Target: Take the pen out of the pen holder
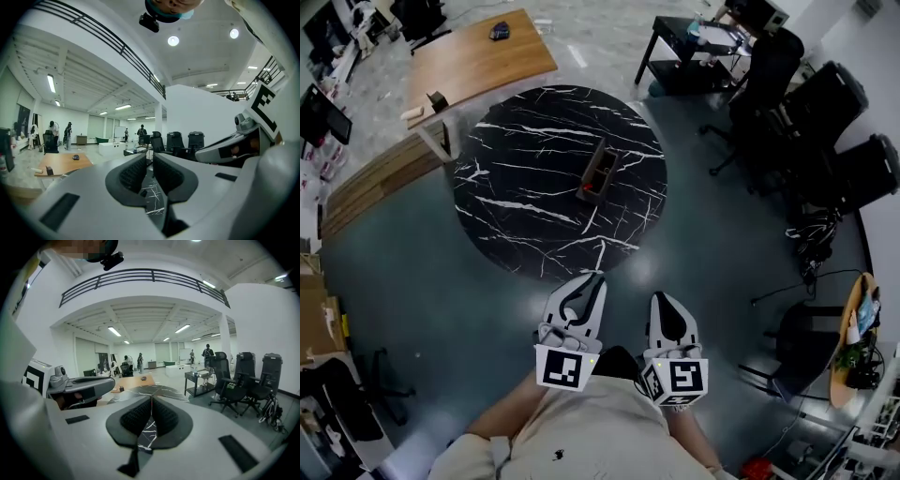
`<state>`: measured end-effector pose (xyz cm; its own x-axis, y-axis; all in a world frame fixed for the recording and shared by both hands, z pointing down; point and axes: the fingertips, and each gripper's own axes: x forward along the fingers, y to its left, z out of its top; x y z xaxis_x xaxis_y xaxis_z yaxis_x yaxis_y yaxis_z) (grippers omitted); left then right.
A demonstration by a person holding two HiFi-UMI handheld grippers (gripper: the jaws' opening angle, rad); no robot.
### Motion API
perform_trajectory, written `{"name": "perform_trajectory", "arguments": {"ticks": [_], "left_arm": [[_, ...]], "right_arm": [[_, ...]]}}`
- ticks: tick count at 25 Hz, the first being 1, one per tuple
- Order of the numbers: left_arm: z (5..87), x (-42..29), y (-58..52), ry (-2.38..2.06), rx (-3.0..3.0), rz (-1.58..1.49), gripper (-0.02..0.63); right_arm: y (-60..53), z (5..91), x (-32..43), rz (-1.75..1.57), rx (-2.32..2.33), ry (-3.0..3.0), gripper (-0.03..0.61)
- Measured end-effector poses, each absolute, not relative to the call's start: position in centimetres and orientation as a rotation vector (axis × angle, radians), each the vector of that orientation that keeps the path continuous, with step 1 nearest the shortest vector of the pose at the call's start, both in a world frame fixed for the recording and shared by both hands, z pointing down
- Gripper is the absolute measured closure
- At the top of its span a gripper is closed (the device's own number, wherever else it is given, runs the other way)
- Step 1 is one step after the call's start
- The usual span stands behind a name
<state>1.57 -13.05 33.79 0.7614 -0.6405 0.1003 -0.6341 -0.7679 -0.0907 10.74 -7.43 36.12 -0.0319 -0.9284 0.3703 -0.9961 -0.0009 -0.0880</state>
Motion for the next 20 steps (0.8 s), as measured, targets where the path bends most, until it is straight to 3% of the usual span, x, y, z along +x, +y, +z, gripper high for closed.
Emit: {"name": "perform_trajectory", "arguments": {"ticks": [14, 20], "left_arm": [[33.9, -1.8, -19.2, 1.155, -2.853, -0.179, 0.56], [34.2, -3.8, -22.8, 1.551, -2.893, 0.003, 0.56]], "right_arm": [[-14.6, 36.5, 7.9, 0.495, 1.96, -2.119, 0.558], [-19.0, 37.0, 7.7, 0.484, 1.842, -2.208, 0.558]]}}
